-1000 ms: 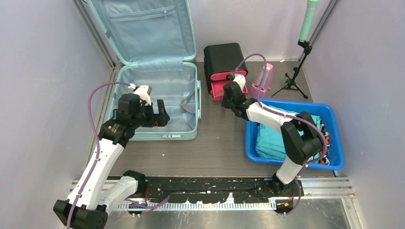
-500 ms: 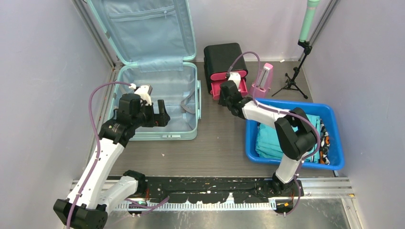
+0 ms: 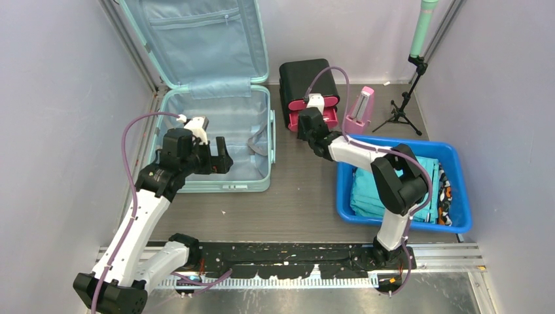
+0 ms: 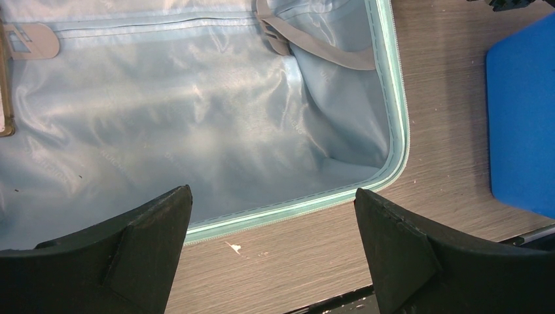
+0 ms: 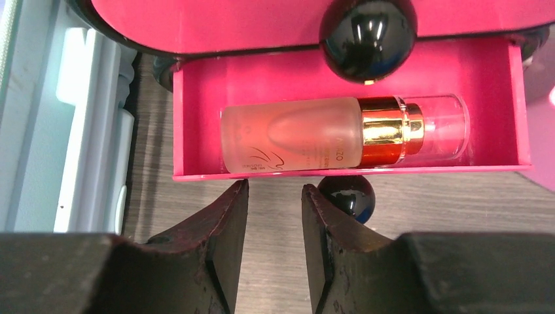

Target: Open, take out, and arrange the luggage

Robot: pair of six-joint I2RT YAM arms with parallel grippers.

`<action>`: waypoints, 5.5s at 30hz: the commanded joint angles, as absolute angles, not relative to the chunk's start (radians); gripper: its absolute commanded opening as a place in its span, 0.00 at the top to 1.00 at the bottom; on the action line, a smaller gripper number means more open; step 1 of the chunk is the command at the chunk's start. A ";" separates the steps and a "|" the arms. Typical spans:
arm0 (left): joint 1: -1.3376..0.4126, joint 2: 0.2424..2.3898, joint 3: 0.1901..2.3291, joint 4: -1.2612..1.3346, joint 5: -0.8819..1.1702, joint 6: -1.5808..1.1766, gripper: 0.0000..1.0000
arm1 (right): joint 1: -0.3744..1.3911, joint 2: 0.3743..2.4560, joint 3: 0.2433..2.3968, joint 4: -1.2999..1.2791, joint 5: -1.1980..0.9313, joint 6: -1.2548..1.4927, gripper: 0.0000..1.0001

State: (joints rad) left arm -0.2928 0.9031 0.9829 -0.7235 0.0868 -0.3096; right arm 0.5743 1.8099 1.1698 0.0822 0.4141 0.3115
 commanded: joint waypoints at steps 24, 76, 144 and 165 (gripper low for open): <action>-0.297 0.918 0.977 -0.705 0.064 -0.319 0.02 | 0.574 1.966 1.149 0.668 0.387 -0.275 0.52; -0.302 0.938 0.974 -0.687 0.199 -0.342 0.02 | 0.619 1.980 1.134 0.373 0.574 -0.579 0.46; -0.302 0.906 0.977 -0.732 -0.152 -0.365 0.02 | 0.814 1.860 0.868 0.614 0.786 -0.425 0.62; -0.150 1.157 1.087 -0.739 -0.423 -0.342 0.03 | 0.873 1.234 0.794 0.183 0.656 -0.046 0.28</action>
State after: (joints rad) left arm -0.2169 1.0714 0.9752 -0.7483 -0.4198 -0.4538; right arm 0.8711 1.3495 0.8127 0.1993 0.6785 -0.1383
